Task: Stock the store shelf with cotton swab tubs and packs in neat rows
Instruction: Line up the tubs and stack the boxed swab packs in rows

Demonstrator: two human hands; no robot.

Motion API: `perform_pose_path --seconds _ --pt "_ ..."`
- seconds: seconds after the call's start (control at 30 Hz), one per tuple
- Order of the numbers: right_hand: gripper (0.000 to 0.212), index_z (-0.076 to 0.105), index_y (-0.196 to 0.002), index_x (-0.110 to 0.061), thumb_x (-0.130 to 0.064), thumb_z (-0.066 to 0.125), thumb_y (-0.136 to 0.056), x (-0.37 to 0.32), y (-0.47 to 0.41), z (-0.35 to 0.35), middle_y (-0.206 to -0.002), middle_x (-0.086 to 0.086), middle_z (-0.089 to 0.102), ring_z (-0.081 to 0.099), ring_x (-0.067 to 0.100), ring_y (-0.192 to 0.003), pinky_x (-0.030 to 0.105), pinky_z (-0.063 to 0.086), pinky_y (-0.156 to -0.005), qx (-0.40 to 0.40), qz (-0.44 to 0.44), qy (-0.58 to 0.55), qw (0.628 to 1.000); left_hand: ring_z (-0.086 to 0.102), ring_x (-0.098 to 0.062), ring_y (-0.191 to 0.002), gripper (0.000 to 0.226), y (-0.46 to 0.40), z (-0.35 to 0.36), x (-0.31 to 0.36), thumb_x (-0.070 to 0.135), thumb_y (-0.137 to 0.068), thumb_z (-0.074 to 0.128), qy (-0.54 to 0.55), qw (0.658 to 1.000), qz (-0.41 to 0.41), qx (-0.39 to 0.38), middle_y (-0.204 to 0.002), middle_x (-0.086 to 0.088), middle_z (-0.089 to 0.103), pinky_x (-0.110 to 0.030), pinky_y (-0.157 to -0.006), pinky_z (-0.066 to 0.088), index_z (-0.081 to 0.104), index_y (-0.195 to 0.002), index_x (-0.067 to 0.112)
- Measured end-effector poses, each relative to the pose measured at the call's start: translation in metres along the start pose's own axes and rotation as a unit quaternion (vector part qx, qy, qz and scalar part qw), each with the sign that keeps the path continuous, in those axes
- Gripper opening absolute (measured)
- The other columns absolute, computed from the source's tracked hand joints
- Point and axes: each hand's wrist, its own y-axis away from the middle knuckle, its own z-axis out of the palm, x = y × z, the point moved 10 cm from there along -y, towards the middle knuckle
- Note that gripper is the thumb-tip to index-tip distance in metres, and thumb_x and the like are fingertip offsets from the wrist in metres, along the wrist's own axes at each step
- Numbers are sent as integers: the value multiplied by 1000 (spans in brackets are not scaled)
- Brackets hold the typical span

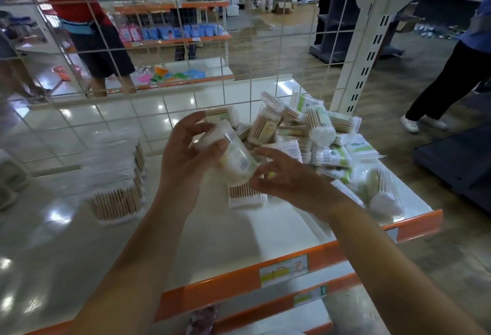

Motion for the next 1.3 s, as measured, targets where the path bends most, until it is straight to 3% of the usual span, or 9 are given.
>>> perform_pose_path --seconds 0.07,0.27,0.5,0.67,0.83,0.93,1.0,1.1,1.3 --pt "75 35 -136 -30 -38 70 -70 -4 1 5 -109 -10 60 63 5 -93 23 52 -79 6 -8 23 1000 63 -11 -90 64 -1 6 6 21 -52 77 -32 999 4 -9 -103 -5 57 -23 -66 51 53 -112 22" --pt "55 49 -117 -28 -14 78 -72 -16 2 8 -107 -1 63 62 18 -95 31 54 -81 83 -75 -19 994 64 -11 -96 69 11 24 8 26 -48 79 -93 995 -1 -46 -104 5 60 -24 -68 52 53 -111 30" --pt "56 50 -118 -17 -24 71 -67 -14 0 22 -109 7 64 64 21 -99 46 54 -83 98 -85 -73 989 63 -10 -92 66 28 10 2 40 -53 78 -203 979 -16 -30 -107 10 62 -32 -69 56 49 -112 42" --pt "48 47 -110 -33 -13 75 -76 -29 -8 45 -107 -1 62 63 9 -95 27 54 -77 84 -107 -29 990 56 3 -93 57 31 -10 31 34 -71 75 -341 940 30 -7 -105 24 52 -13 -67 50 48 -120 30" --pt "62 39 -130 -28 -26 73 -78 -59 -14 81 -105 -24 52 52 -8 -92 14 44 -78 75 -120 132 981 57 -15 -97 58 34 -50 63 23 -75 74 -413 910 34 19 -111 9 50 -30 -74 52 49 -127 23" --pt "71 25 -144 -23 -28 64 -85 -82 -18 102 -136 -5 43 41 6 -120 20 33 -97 81 -119 286 947 55 -19 -101 60 36 -85 84 19 -77 71 -442 895 27 51 -112 7 46 -35 -79 52 46 -131 24" --pt "70 18 -147 -21 -30 57 -89 -97 -21 122 -146 -1 33 32 15 -132 26 29 -104 71 -127 357 923 50 -15 -102 63 38 -109 96 16 -77 70 -477 876 25 62 -113 7 41 -24 -76 49 43 -134 22" --pt "67 13 -147 -20 -31 50 -92 -111 -28 153 -148 0 27 27 17 -134 28 27 -104 52 -134 413 899 46 -15 -96 65 39 -148 110 14 -76 70 -508 857 12 79 -111 4 38 -21 -68 44 43 -134 19" --pt "59 26 -143 -18 -29 50 -91 -134 -47 215 -140 3 36 33 20 -127 25 27 -99 36 -145 451 880 46 -19 -96 60 45 -223 136 17 -73 72 -577 810 -9 110 -116 -8 48 -27 -76 37 50 -129 14"
